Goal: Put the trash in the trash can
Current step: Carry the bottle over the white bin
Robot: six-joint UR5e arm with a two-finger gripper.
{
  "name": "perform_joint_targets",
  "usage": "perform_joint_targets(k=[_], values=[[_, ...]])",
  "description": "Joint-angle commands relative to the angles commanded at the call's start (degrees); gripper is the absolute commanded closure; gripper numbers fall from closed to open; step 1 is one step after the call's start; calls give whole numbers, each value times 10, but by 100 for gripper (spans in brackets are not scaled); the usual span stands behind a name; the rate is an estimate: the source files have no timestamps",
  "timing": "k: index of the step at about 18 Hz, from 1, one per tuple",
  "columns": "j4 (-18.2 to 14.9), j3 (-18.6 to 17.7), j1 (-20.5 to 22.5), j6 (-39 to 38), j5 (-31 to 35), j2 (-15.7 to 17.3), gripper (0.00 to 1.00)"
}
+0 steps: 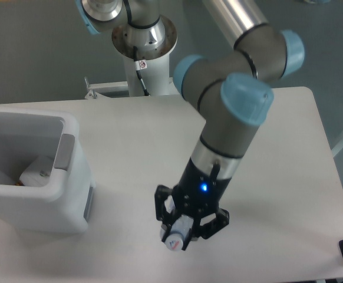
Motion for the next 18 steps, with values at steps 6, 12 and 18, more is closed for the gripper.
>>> perform_joint_targets(k=[6, 12, 18], values=[[17, 1, -3, -22, -99, 40, 82], [24, 4, -20, -54, -177, 66, 81], [34, 4, -47, -113, -202, 85, 81]])
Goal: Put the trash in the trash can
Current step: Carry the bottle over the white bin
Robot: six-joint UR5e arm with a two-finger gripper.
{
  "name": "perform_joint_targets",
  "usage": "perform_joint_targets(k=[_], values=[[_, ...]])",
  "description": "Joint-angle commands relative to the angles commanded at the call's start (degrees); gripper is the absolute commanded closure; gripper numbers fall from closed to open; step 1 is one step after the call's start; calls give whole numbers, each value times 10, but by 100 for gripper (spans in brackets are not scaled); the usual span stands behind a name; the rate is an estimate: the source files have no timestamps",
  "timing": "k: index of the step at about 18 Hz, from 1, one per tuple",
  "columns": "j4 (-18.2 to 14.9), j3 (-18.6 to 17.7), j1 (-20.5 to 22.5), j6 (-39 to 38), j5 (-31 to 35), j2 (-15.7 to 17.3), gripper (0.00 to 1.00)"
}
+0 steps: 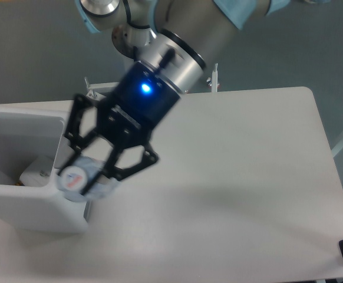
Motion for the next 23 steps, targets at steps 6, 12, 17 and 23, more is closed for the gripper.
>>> perform_joint_targets(k=[6, 12, 17, 23], values=[[4, 7, -13, -68, -20, 2, 80], [4, -14, -49, -70, -19, 1, 78], [22, -57, -67, -64, -11, 9, 76], [25, -74, -76, -46, 17, 6, 66]])
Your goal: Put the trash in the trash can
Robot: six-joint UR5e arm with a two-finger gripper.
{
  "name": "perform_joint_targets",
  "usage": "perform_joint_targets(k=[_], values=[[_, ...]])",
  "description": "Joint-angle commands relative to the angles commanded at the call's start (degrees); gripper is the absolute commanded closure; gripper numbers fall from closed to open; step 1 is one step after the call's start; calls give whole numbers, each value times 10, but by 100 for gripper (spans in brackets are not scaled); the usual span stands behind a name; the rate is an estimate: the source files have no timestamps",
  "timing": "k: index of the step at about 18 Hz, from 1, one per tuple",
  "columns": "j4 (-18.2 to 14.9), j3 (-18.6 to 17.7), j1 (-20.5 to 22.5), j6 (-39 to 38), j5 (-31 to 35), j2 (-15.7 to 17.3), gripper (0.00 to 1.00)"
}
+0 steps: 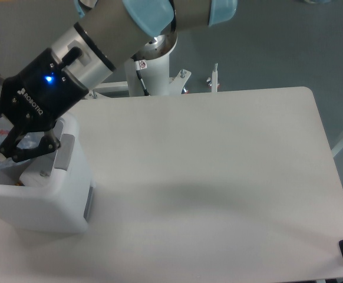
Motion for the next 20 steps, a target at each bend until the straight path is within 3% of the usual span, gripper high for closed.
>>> perform_joint_targets(k=[4, 7, 9, 11, 15, 20], values=[[15, -27, -4, 20, 1, 2, 56], [20, -44, -4, 32, 1, 10, 40], [20, -44, -4, 33, 1, 11, 22], [20, -44, -3, 34, 1, 10, 12], [20, -45, 29, 37, 1, 10, 6], [20, -45, 116, 40, 0, 11, 0]])
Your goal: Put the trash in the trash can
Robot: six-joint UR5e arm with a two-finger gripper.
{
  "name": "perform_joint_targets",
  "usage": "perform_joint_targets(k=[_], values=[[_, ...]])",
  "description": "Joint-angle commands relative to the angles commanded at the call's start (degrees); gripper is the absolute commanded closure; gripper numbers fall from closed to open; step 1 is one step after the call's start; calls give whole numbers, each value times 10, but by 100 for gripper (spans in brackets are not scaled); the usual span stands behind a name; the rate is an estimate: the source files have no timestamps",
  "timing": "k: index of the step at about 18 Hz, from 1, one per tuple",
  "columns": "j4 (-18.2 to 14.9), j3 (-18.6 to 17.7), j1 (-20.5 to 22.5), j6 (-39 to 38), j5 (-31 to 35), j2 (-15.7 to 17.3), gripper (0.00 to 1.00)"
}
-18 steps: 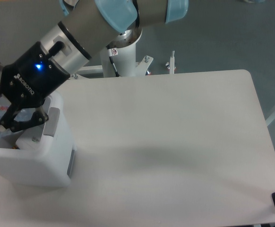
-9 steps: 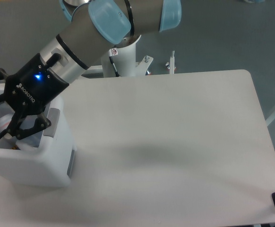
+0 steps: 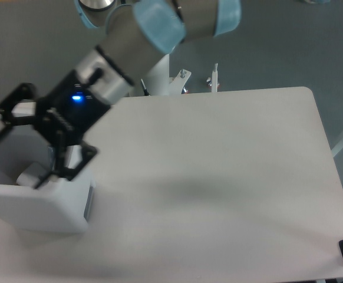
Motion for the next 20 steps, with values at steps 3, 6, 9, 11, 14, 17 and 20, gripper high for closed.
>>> perform_joint_targets(k=[3, 6, 9, 11, 14, 17, 20], values=[[-1, 7, 28, 0, 0, 0, 0], [-2, 4, 52, 10, 1, -3, 0], [-3, 3, 70, 43, 1, -8, 0], [-4, 4, 85, 52, 3, -16, 0], [-3, -7, 103, 79, 31, -24, 0], [-4, -11, 103, 106, 104, -26, 0], [-5, -32, 106, 146, 198, -39, 0]])
